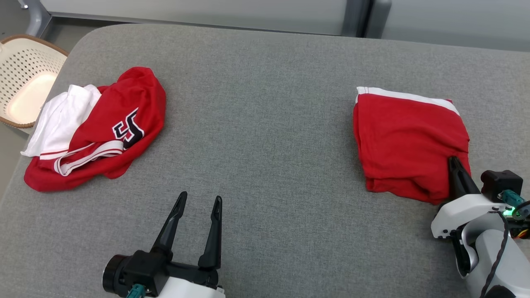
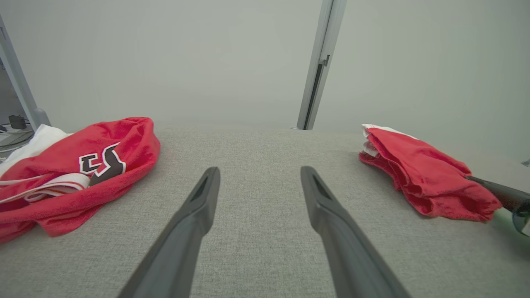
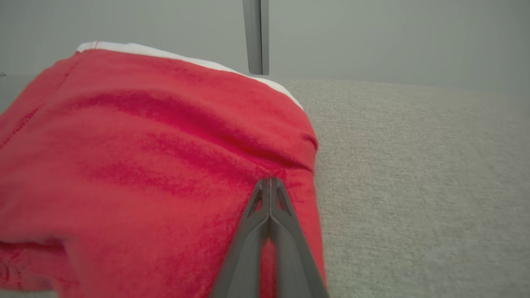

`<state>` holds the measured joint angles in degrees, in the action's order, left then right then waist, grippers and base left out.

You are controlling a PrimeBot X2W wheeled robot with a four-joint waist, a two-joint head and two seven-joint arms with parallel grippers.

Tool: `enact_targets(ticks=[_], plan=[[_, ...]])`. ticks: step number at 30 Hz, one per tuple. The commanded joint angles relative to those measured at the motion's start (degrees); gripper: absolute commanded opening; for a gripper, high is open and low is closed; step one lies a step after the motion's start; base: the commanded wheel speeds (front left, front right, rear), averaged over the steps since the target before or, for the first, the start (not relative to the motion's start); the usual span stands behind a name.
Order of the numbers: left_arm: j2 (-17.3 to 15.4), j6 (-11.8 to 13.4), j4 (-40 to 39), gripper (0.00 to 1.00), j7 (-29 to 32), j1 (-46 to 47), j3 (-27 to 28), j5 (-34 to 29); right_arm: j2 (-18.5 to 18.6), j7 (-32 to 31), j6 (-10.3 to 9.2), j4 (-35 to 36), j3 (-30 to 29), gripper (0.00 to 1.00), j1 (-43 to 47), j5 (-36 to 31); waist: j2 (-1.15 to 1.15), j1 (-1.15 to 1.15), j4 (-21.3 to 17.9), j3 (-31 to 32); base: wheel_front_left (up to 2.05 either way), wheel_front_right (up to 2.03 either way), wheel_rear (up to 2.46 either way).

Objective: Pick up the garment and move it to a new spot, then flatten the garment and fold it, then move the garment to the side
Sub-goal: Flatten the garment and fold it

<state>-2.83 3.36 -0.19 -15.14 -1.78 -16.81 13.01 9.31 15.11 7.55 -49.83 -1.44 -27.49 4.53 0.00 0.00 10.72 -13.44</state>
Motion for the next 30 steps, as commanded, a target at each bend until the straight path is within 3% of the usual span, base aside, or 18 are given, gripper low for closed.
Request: enact_targets(ticks=[1,6,12,17,26,30], plan=[[-0.16,0.14,0.16,1.0,0.01,1.37,0.33,0.2,-0.2,0.05,-0.13,-0.74,-0.4,0.0,-0.5,-0.35,0.0,0.0,0.09,-0.51,0.0,0.0,0.0],[-0.17,-0.1,0.55,1.0,0.01,2.13,0.16,0.54,-0.75,-0.01,-0.13,-2.45,-0.86,0.0,-0.36,-1.79,0.0,0.0,-0.25,-0.62,0.0,0.0,0.0],[-0.18,0.17,0.26,1.0,0.01,2.4,0.2,0.33,-1.74,0.06,-0.13,4.6,-1.15,0.0,-0.53,-4.48,0.0,0.0,-0.37,-0.02,0.0,0.0,0.0],[-0.17,-0.2,0.31,1.0,0.01,2.01,-0.43,0.51,-3.75,0.06,-0.13,11.15,3.54,0.0,1.63,-4.32,0.0,0.0,1.0,0.45,0.0,0.0,0.0],[-0.16,0.39,0.56,1.0,0.0,1.46,-1.77,1.32,-4.77,0.05,-0.13,0.83,10.72,0.0,0.6,-1.22,0.0,0.0,6.16,1.04,0.0,0.0,0.0],[-0.16,0.79,0.57,1.0,0.0,1.11,-1.57,1.53,-5.66,0.05,-0.11,-1.77,17.37,0.0,0.4,2.27,0.0,0.0,6.51,1.98,0.0,0.0,0.0]])
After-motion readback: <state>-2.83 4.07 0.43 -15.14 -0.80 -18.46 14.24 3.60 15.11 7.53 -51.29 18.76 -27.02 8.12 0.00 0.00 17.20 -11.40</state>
